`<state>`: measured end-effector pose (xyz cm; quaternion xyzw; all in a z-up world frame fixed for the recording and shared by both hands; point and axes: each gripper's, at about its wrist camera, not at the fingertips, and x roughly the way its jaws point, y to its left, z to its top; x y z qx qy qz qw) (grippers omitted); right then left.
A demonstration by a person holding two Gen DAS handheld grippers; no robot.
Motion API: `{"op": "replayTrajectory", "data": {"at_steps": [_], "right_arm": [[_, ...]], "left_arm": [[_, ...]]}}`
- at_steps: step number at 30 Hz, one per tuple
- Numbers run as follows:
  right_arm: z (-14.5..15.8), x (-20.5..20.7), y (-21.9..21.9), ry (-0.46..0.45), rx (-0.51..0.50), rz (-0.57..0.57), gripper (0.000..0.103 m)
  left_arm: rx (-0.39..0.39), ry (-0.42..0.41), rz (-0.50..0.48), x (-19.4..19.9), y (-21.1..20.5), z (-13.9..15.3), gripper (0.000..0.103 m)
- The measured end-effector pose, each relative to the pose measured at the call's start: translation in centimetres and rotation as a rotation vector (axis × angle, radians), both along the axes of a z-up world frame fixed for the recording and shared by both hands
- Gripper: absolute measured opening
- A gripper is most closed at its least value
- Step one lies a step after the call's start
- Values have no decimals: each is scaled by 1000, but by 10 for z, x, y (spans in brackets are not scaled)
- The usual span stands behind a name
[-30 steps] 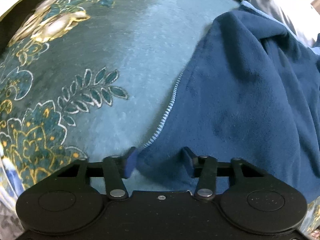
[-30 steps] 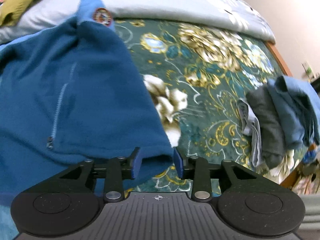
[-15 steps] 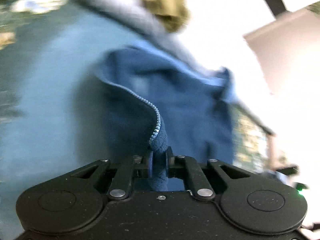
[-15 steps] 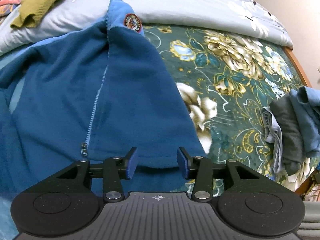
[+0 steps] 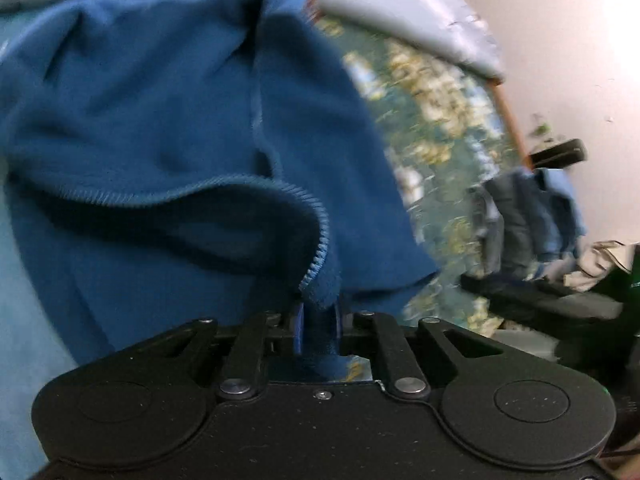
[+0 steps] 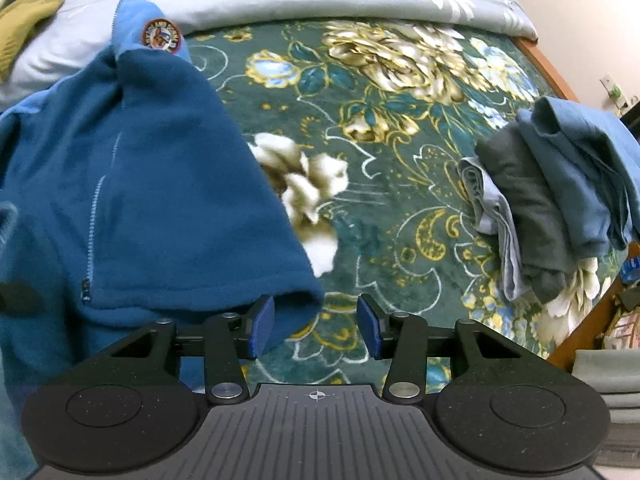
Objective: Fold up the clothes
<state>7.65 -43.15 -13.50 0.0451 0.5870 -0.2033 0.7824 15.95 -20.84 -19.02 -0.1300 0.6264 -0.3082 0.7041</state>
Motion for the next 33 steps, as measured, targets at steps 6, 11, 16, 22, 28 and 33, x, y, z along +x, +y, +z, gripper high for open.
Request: {"op": "replayTrajectory", "data": {"at_steps": [6,11,16,22,28,33], "right_arm": [[22,43,13,-117,29,132,42],[37,111,76,-229,139,432,44],[29,169,182,-246,219,780,45],[-4,201,296,-181,155,1063,46],[-57,200,347,-61,-75,1187,47],[-76,190,344,-13,-187,1237,52]], "left_arm": [[-49,36,99,6,54,9,43],[86,7,311,8,116,8,46],[286,-2,702,4,174,4,47],[332,72,997,-17,213,-3,50],[329,130,1041,-43,239,-2,54],[323,161,1037,-47,238,-9,55]]}}
